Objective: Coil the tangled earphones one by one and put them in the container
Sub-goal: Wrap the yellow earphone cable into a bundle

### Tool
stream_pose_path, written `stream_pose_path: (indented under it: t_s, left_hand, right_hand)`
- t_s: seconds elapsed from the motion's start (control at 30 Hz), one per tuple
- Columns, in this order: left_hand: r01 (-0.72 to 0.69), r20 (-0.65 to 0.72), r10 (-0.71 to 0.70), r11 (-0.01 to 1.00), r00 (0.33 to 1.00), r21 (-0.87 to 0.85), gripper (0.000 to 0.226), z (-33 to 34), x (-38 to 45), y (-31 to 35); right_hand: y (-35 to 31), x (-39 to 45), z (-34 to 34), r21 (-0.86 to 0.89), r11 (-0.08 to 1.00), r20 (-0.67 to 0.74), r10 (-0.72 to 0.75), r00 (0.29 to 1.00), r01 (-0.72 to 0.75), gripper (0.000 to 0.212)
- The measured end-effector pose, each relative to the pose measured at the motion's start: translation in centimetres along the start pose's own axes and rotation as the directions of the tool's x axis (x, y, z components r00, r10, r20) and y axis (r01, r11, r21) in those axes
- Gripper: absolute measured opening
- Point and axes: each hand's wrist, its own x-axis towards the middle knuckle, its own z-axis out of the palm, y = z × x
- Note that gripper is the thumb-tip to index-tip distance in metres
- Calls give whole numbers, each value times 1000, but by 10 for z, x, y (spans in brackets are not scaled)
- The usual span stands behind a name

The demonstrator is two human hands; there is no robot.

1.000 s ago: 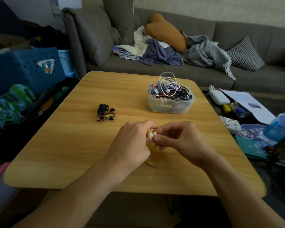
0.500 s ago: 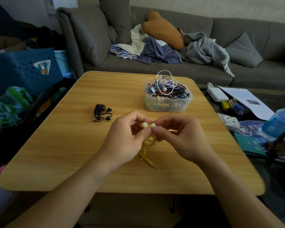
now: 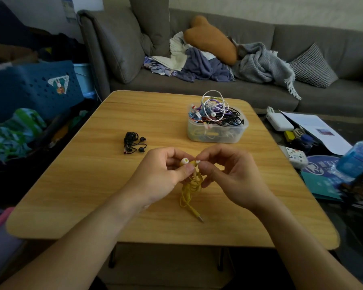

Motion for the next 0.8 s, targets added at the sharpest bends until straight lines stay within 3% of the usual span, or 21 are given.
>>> stream_pose_path:
  t_s: [0.2, 0.43, 0.6, 0.8]
  left_hand:
    - [-42, -17, 42, 999, 999, 14, 13, -3, -1, -1]
    - [-200, -30, 211, 955, 977, 221, 21, -1, -1, -4]
    - [-363, 22, 391, 830, 920, 424, 26, 0, -3, 0]
    - [-459, 63, 514, 695, 855, 554, 35, 4, -4, 7]
  right_hand:
    - [-2, 0, -1, 45, 997, -24, 58, 998, -57, 20]
    - [-7, -2, -6, 223, 940, 46, 256, 966, -260, 23]
    - [-10, 0, -5, 368, 802, 89, 472, 877, -470, 19]
    - [-10, -1, -2, 474, 686, 146, 556, 818, -551, 10]
